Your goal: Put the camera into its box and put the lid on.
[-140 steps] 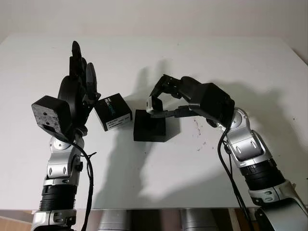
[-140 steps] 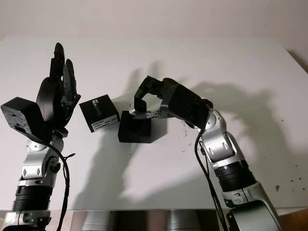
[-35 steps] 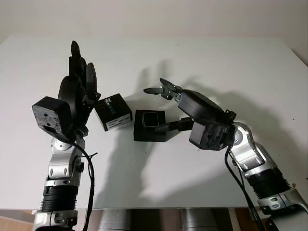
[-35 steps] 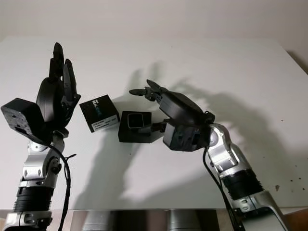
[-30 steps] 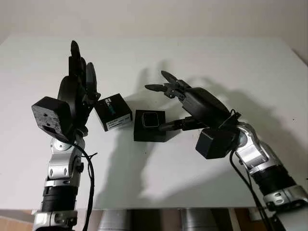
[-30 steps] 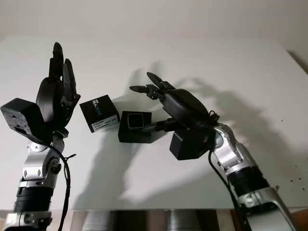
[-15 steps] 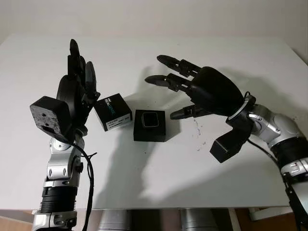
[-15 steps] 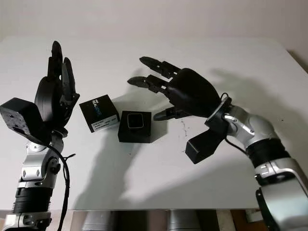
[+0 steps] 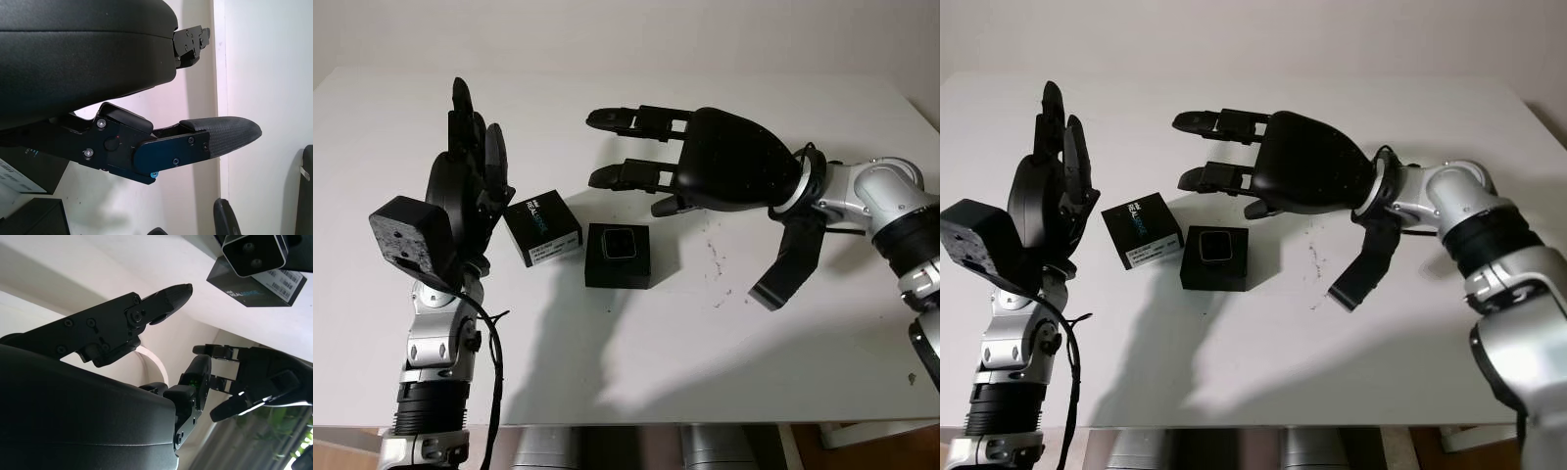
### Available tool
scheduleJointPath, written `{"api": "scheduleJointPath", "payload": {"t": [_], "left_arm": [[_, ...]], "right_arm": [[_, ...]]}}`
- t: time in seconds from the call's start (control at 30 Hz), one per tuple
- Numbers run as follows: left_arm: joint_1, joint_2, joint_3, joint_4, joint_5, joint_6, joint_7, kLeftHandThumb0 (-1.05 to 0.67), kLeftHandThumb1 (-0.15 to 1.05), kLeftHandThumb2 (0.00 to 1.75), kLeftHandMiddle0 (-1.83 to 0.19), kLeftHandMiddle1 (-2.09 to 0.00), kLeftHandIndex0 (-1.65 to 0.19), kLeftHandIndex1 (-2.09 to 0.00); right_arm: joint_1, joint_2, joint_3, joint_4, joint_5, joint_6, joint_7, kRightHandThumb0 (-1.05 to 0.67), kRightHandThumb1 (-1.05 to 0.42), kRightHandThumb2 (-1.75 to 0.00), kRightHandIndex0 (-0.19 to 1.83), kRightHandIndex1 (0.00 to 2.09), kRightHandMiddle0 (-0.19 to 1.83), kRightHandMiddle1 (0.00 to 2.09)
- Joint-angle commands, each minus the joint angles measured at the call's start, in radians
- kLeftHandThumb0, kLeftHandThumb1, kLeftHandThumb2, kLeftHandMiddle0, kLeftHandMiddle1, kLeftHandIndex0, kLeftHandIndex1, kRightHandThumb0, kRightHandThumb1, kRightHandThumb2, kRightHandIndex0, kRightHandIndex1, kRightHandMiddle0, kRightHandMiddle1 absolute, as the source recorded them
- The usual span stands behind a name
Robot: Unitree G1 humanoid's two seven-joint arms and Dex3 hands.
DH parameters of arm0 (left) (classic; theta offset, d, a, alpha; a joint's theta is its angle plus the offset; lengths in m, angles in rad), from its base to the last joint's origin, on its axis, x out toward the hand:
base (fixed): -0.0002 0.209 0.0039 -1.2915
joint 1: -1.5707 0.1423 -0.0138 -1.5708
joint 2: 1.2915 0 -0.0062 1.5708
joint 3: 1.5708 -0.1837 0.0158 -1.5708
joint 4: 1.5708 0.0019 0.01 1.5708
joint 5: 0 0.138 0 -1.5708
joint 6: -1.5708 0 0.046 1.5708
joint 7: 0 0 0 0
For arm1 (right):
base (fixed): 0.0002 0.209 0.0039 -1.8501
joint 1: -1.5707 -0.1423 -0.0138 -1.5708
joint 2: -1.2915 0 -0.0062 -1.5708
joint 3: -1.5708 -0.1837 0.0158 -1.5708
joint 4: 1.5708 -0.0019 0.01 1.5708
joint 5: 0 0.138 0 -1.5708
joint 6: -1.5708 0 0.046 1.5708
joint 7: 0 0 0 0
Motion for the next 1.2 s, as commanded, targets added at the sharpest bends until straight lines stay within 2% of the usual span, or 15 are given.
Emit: {"api": "scheduleJointPath", "payload": {"t": [0.0,0.33,0.67,0.83,1.17], "left_arm": [[0.007,0.002,0.007,-0.017,-0.003,-0.005,0.003,-0.78,1.05,0.59,0.19,0.0,0.19,0.0],[0.008,0.007,0.018,-0.023,0.0,0.01,0.011,-0.81,1.05,0.59,0.19,0.0,0.19,0.0],[0.01,0.006,0.017,-0.029,0.004,0.013,0.018,-0.81,1.05,0.58,0.19,0.0,0.19,0.0],[0.007,0.0,0.018,-0.022,-0.003,0.009,0.018,-0.81,1.05,0.57,0.19,0.0,0.19,0.0],[0.01,-0.003,0.017,-0.018,-0.005,0.001,0.014,-0.8,1.05,0.56,0.19,0.0,0.19,0.0]], "right_arm": [[-0.049,0.012,0.043,0.033,-0.02,0.0,-0.047,-0.43,-0.87,-0.06,0.34,0.15,0.43,0.67],[-0.121,0.053,0.21,0.152,-0.095,0.067,-0.217,-0.46,-0.9,-0.06,0.33,0.13,0.43,0.79],[-0.139,0.069,0.337,0.211,-0.142,0.13,-0.324,-0.44,-0.9,-0.05,0.29,0.09,0.3,0.73],[-0.143,0.073,0.368,0.228,-0.137,0.133,-0.337,-0.44,-0.91,-0.06,0.21,0.05,0.23,0.69],[-0.139,0.087,0.398,0.25,-0.129,0.138,-0.365,-0.44,-0.91,-0.06,0.21,0.05,0.25,0.69]]}}
